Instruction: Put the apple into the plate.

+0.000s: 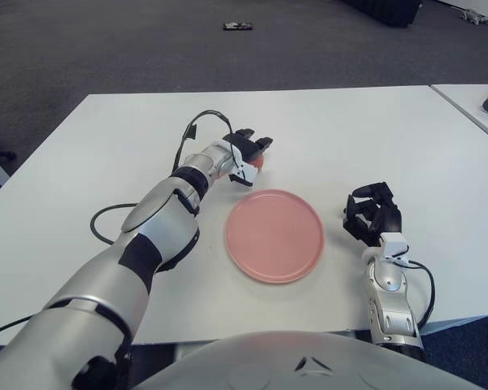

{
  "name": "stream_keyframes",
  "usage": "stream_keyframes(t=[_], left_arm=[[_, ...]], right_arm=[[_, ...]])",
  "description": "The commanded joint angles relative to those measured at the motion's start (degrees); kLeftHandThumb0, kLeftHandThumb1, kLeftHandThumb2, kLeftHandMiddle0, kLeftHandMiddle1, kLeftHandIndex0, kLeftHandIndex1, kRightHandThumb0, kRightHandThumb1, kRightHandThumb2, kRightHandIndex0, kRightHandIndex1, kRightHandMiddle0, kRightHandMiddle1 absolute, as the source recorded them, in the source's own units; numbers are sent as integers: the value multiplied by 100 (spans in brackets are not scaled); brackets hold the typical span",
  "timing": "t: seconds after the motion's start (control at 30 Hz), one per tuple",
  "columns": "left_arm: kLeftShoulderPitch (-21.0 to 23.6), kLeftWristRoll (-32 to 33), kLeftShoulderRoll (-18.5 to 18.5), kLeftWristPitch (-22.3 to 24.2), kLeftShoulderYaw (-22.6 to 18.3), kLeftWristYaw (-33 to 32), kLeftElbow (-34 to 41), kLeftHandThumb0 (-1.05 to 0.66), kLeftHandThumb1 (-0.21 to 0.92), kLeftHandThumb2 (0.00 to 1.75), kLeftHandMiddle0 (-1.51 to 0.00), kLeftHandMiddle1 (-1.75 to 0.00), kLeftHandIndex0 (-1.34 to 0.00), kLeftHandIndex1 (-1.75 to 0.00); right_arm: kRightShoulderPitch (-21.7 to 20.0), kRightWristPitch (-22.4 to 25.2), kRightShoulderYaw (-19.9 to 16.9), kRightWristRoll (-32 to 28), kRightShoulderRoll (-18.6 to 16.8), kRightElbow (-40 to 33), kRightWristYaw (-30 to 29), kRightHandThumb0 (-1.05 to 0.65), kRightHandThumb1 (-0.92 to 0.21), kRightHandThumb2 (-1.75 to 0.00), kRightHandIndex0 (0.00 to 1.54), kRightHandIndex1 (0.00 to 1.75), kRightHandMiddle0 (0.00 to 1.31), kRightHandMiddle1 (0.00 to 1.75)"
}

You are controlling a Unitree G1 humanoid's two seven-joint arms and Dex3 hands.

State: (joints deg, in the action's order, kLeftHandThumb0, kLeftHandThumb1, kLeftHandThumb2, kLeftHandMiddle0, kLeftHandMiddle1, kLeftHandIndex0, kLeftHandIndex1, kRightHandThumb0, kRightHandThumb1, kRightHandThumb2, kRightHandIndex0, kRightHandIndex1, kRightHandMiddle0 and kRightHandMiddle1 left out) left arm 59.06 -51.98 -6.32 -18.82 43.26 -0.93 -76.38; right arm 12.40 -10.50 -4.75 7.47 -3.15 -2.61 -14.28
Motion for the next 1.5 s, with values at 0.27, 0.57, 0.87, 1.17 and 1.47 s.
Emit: stream_keyframes(t=[0.27, 0.57, 0.87, 1.17, 1.47], left_arm=[[-185, 68, -142, 161, -10, 310, -190, -105, 62, 68, -5, -3, 0, 0], [-202, 295, -111, 304, -119, 533, -201, -103, 60, 74, -1, -24, 0, 0], [-241, 468, -121, 282, -221, 508, -184, -84, 43, 91, 0, -84, 0, -52], [-298, 593, -147, 227, -339, 332, -172, -75, 26, 117, 0, -150, 0, -148], [-404, 794, -134, 322, -575, 141, -192, -39, 13, 136, -68, -173, -40, -174]], right_arm=[[-41, -37, -58, -14, 27, 12, 3, -39, -62, -94, 56, 163, 38, 175], [-40, -72, -64, 22, 36, 4, -25, -39, -63, -93, 54, 165, 37, 175], [-20, -110, -65, 5, 46, -15, -13, -39, -65, -90, 52, 165, 36, 175], [-11, -94, -73, -23, 41, -37, 1, -39, -66, -89, 53, 165, 35, 175], [16, -55, -97, -94, 52, -77, 98, -39, -66, -88, 52, 163, 35, 175]])
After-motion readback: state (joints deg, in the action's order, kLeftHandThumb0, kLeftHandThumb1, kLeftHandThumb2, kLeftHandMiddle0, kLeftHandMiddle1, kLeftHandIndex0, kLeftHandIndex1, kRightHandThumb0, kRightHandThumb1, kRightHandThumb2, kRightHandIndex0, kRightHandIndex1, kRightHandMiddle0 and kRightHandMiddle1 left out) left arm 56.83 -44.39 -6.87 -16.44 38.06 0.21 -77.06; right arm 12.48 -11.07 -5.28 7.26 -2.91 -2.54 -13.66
